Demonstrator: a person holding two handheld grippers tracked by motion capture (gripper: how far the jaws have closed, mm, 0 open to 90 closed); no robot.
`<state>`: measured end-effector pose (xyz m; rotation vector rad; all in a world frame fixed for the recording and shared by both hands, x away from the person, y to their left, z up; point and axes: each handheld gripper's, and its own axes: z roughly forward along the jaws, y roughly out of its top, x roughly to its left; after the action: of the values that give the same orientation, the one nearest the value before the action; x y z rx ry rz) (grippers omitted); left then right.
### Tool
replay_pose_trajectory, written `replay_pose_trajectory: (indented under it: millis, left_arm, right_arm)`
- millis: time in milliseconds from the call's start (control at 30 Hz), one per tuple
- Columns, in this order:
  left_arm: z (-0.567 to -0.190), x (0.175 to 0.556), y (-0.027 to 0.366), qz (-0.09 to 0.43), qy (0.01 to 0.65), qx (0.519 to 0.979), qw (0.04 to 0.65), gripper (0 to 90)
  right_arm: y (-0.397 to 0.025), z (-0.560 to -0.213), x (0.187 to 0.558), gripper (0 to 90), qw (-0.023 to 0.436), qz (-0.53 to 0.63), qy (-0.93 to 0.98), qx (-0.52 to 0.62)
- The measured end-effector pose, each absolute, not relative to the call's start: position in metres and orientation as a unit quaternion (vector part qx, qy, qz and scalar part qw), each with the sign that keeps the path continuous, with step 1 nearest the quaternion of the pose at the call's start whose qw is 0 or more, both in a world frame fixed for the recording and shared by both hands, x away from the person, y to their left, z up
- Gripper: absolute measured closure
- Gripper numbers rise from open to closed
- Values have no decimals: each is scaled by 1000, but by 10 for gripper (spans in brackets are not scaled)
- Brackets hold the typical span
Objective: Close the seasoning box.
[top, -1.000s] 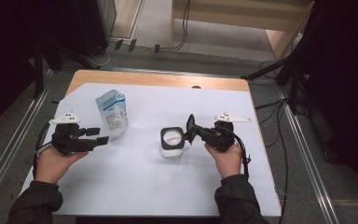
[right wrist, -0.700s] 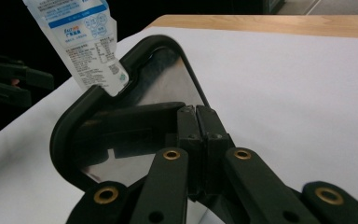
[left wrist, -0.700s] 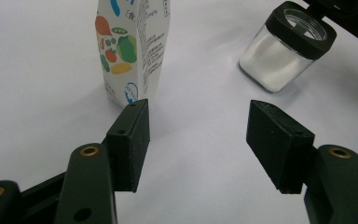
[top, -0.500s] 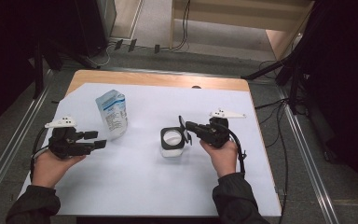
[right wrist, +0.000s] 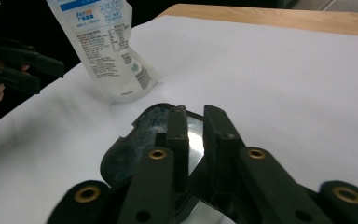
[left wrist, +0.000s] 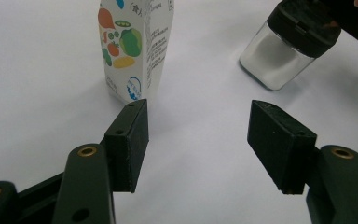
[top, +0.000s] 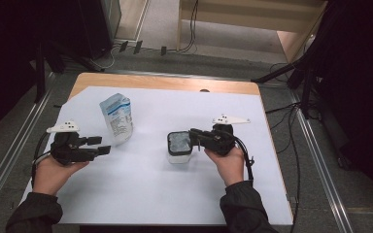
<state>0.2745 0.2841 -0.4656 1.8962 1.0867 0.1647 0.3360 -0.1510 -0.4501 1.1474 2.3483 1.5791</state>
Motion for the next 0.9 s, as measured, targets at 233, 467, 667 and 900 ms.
replay_pose_trajectory:
  millis: [233,467,667,900]
  left_arm:
    - [-467,276,281,68,436,774,454,387]
    - [-466,276,279,66,434,773,457,380]
    - [-466,278,278,67,432,774,459,378]
    - [-466,282,276,67,429,775,459,375]
  right_arm:
    - [-156,-451,335,690,62,513,772,370]
    - [-167,-450,334,608,80,509,774,369]
    - [-183,-452,333,570,91,510,766,380]
    - [-207,-452,329,538,112,512,752,399]
